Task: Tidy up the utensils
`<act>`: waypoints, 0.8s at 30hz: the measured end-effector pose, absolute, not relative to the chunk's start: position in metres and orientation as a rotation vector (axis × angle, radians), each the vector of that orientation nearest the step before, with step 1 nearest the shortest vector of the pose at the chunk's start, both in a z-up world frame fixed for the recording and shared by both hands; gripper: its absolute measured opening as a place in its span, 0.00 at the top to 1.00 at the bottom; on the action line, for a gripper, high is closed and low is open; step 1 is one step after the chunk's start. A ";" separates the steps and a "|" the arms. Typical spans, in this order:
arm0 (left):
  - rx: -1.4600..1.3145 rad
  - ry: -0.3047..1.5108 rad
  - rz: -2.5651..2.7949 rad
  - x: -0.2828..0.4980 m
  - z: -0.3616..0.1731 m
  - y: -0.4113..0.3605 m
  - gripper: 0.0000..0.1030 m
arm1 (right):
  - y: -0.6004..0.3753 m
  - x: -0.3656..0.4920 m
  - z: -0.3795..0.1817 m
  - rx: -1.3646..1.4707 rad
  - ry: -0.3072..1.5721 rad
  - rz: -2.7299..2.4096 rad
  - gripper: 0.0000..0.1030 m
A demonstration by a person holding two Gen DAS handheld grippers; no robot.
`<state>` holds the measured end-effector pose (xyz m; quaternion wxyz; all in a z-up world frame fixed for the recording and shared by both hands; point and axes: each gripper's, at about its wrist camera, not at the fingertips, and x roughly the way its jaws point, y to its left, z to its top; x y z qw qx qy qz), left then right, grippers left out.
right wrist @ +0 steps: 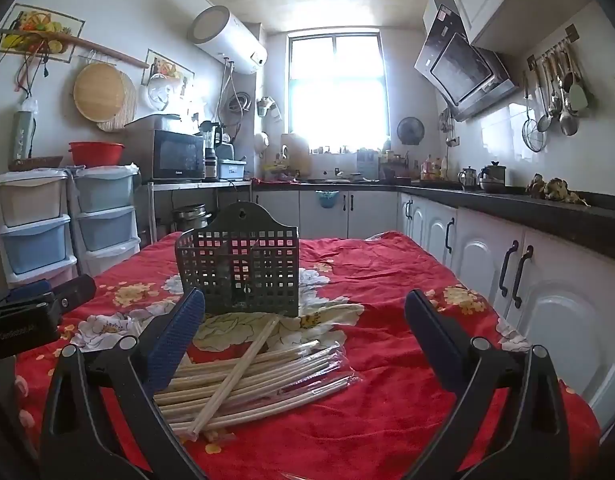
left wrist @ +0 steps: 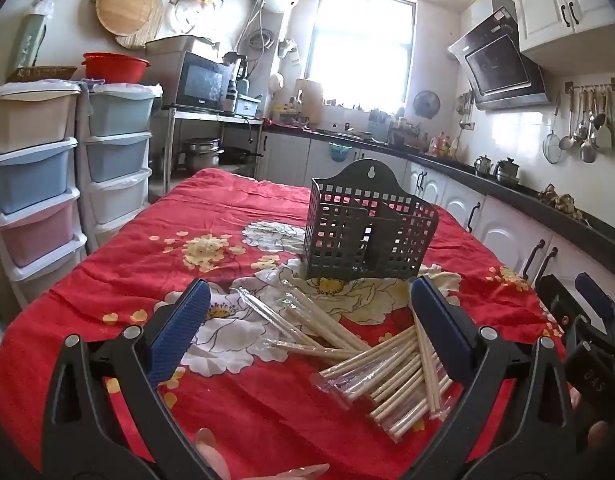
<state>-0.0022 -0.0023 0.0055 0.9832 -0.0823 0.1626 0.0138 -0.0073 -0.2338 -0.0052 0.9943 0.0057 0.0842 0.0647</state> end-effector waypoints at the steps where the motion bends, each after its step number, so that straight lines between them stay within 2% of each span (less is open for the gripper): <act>1: -0.170 0.326 0.024 -0.001 0.001 0.000 0.10 | -0.234 -0.006 -0.005 0.011 0.170 0.130 0.06; 24: -0.168 0.327 0.029 -0.001 0.001 -0.001 0.10 | -0.233 -0.007 -0.005 0.010 0.171 0.132 0.06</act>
